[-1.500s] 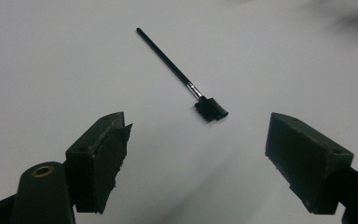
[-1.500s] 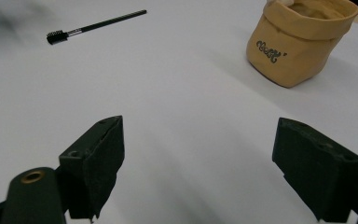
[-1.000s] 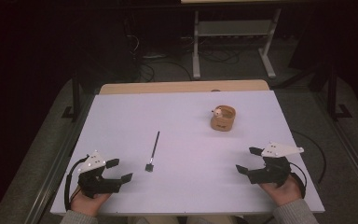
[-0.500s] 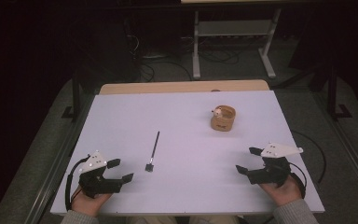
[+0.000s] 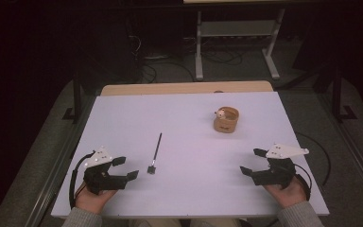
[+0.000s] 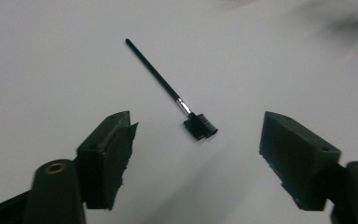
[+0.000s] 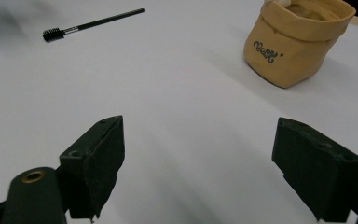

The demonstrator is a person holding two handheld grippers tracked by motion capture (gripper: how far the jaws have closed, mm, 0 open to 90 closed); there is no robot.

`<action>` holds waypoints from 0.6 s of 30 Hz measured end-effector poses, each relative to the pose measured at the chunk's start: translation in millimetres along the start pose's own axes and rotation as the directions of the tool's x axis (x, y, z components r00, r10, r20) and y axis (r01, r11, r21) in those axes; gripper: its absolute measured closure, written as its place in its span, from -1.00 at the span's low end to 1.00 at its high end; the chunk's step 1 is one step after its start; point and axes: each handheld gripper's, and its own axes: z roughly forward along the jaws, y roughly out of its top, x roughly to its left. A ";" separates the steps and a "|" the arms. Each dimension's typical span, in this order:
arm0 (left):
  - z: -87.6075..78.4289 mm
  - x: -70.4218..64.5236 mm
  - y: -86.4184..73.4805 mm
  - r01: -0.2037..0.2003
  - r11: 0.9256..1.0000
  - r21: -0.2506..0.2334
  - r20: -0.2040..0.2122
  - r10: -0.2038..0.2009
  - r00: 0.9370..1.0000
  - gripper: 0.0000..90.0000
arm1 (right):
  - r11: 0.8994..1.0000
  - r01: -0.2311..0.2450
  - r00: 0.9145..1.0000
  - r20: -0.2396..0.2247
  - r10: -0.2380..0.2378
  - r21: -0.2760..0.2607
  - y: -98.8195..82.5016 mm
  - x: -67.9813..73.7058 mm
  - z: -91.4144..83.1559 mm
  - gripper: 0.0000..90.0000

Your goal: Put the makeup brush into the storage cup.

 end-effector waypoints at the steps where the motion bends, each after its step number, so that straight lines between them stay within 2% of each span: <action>1: 0.9 -0.4 2.5 -0.003 1.000 0.003 0.000 0.003 1.000 -0.39 | 1.000 0.000 1.000 0.000 0.000 0.000 0.0 0.0 0.0 -0.64; 9: 11.1 1.3 19.4 -0.008 0.999 0.035 0.002 0.008 1.000 -0.38 | 1.000 0.007 1.000 -0.002 -0.007 -0.017 3.6 1.0 -1.7 -0.64; 12: 16.4 3.8 26.5 -0.005 0.998 0.060 0.015 0.004 1.000 -0.37 | 1.000 0.013 1.000 -0.005 -0.013 -0.002 2.8 0.7 1.5 -0.64; 13: 18.4 6.3 29.2 -0.018 0.996 0.084 0.015 0.017 1.000 -0.37 | 1.000 0.013 1.000 -0.005 -0.013 -0.002 2.8 0.7 1.5 -0.64; 15: 24.0 9.7 34.7 -0.012 0.993 0.113 0.013 0.010 1.000 -0.36 | 1.000 0.014 1.000 -0.003 -0.014 0.002 2.7 1.2 1.1 -0.64; 16: 26.8 10.5 37.7 0.001 0.994 0.106 0.011 -0.003 1.000 -0.35 | 1.000 0.016 1.000 0.002 -0.016 -0.005 3.5 0.7 -0.4 -0.63; 18: 29.9 14.0 44.3 -0.007 0.993 0.114 0.013 0.005 1.000 -0.33 | 1.000 0.008 1.000 0.001 -0.008 -0.010 4.2 0.4 -1.0 -0.63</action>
